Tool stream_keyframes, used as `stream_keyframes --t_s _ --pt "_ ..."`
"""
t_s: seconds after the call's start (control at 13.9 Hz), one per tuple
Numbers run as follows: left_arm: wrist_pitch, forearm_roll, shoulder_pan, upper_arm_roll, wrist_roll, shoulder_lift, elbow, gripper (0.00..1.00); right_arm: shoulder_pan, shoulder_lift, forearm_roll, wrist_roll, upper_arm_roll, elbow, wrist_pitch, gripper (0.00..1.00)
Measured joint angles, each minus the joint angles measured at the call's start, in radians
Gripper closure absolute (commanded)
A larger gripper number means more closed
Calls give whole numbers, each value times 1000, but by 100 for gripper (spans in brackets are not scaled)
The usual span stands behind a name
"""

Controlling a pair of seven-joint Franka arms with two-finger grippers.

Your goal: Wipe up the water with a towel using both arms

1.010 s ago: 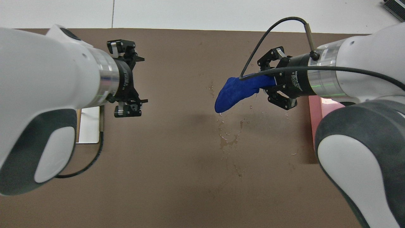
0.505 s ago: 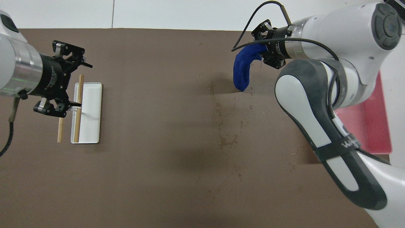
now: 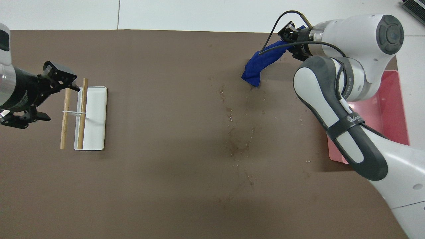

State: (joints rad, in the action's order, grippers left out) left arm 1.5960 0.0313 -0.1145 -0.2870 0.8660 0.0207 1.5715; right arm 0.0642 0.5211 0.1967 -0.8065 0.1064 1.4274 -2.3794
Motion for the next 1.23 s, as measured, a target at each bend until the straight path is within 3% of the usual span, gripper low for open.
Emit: stream_keyframes --t_s 0.43,0.79,1.23 --pt "41 -13 -8 17 -133 30 50 0 4 -2 0 71 6 81 -33 100" --pt "-4 -30 -10 98 -620 34 50 0 128 -2 0 70 11 125 -63 100" --pt "-80 -128 -5 86 -888 37 50 0 210 35 0 70 15 190 -219 100"
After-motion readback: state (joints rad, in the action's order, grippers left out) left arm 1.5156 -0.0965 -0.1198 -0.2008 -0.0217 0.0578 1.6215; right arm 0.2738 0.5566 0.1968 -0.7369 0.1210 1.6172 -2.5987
